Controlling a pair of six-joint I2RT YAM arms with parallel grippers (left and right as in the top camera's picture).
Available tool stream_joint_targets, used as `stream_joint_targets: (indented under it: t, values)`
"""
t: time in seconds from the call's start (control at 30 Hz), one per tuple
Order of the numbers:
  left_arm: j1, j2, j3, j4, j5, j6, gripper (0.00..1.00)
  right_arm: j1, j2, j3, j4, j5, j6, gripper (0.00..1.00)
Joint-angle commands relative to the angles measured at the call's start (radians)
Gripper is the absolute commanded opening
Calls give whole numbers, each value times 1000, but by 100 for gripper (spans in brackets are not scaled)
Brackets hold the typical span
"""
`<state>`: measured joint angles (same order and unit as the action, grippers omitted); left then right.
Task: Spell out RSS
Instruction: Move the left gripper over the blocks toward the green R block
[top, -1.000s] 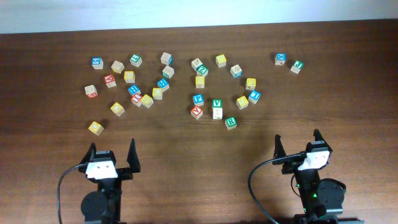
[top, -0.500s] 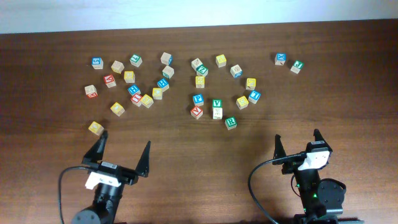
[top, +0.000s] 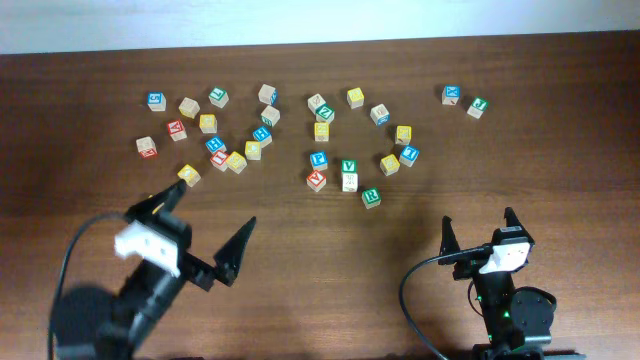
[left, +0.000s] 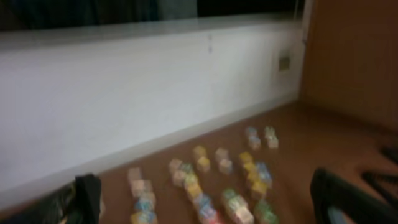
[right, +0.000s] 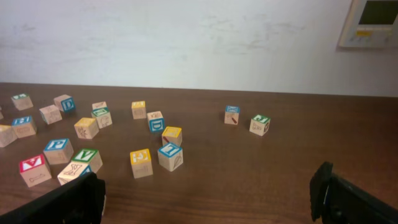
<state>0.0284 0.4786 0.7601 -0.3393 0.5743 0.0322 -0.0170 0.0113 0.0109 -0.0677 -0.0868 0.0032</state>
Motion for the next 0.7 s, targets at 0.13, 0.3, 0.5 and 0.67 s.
stream_joint_targets:
  t: [0.13, 0.3, 0.5, 0.67]
  values:
    - [-2, 341, 210, -424, 58, -17, 99, -3, -8, -5, -5, 2, 2, 98]
    - [-19, 501, 195, -641, -66, -17, 99, -3, -8, -5, -5, 2, 2, 98]
    - [-164, 377, -7, -631, -156, -136, 99, -3, -8, -5, -5, 2, 1, 98]
    - [-164, 257, -66, -569, -249, -312, 99, -3, -8, -5, -5, 2, 2, 98]
